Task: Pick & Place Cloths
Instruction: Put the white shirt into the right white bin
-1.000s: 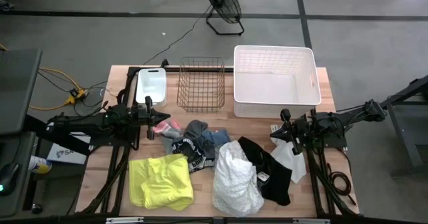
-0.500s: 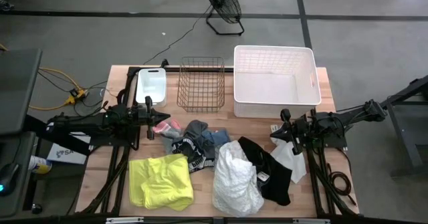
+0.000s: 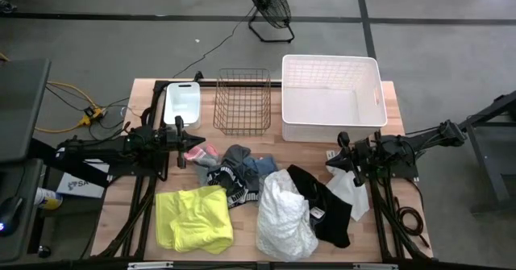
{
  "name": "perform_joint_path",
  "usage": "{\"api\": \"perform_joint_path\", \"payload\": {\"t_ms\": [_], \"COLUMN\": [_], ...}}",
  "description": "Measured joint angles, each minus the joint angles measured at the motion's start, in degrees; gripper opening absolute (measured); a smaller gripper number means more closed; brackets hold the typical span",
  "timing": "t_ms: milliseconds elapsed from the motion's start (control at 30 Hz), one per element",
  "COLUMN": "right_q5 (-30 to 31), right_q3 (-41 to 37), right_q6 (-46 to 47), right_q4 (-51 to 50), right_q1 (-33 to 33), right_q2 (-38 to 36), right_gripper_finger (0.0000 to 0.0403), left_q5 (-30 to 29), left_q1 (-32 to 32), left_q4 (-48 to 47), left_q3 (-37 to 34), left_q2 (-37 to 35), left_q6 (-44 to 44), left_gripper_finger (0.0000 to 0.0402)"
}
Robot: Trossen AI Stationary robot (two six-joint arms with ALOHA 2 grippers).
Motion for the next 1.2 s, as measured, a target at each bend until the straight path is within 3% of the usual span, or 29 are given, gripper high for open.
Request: {"api": "perform_joint_path", "payload": {"t_ms": [300,633,767,1000,1200], "right_q5": [-0.38,-6.81,-8.13,-12.07,-13.33], "right_q3": [0.0,4.04,9.0,17.73,23.41], "right_q6": [6.3,20.25,28.57,32.71,31.07], "right_q4": [3.02,-1.92,-8.27,-12.06,-12.91], "right_q1": [0.0,0.02,0.02,0.44,4.88], "right_q2": [0.0,1.96,4.95,13.1,20.47], "right_gripper_finger": [0.0003,0.0003,0.0003,0.0003,0.0003], "left_q5": [0.02,0.02,0.02,0.0,0.02], "left_q1": [0.01,-0.01,-0.01,0.0,-0.01], "left_q4": [0.01,0.01,0.01,0.01,-0.01], "left_q3": [0.0,0.0,0.0,0.01,0.0], "left_q2": [0.01,0.01,0.0,0.0,0.0], "left_q6": [0.0,0.0,0.0,0.0,0.0], "left_gripper_finger": [0.0,0.0,0.0,0.0,0.0]}}
